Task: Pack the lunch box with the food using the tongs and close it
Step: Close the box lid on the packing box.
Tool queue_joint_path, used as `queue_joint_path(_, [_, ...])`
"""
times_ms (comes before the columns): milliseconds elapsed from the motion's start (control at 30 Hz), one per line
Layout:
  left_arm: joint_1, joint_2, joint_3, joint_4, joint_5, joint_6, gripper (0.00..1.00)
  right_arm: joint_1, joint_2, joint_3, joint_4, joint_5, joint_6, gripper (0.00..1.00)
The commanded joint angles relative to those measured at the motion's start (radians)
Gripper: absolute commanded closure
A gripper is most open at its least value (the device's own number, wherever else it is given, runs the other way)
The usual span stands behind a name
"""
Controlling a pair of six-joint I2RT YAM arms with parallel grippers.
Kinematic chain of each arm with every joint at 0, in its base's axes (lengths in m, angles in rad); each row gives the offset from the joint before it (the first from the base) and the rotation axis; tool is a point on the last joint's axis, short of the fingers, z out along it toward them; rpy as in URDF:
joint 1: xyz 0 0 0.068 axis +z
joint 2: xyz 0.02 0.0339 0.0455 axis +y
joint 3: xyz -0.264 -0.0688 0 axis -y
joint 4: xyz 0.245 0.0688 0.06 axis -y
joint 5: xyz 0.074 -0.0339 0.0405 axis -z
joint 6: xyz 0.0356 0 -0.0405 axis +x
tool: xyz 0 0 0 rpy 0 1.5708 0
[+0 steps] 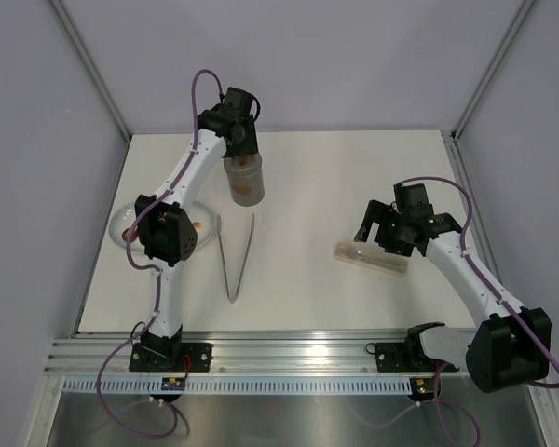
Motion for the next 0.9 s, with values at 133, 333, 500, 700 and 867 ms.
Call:
queue_joint_path(133, [0.006, -0.031, 0.043, -0.019, 0.008, 0.002, 0.46, -0.003, -0.024, -0.001, 0.002, 0.012, -0.004, 0.01])
queue_joint_path(333, [0.004, -0.135, 0.069, 0.038, -0.029, 0.025, 0.45, -0.005, -0.026, 0.005, 0.002, 0.011, 0.001, 0.01])
queue_joint_path(500, [0.001, -0.152, 0.119, 0.027, -0.039, 0.050, 0.45, -0.003, -0.023, 0.008, 0.003, 0.009, 0.004, 0.01])
queue_joint_path(700, [0.003, -0.126, 0.049, 0.016, -0.030, 0.025, 0.45, -0.003, -0.020, 0.008, 0.005, 0.003, 0.006, 0.01])
queue_joint_path(867, [-0.003, -0.094, -0.074, 0.033, -0.006, 0.001, 0.45, -0.002, -0.027, 0.004, 0.003, 0.006, 0.006, 0.01])
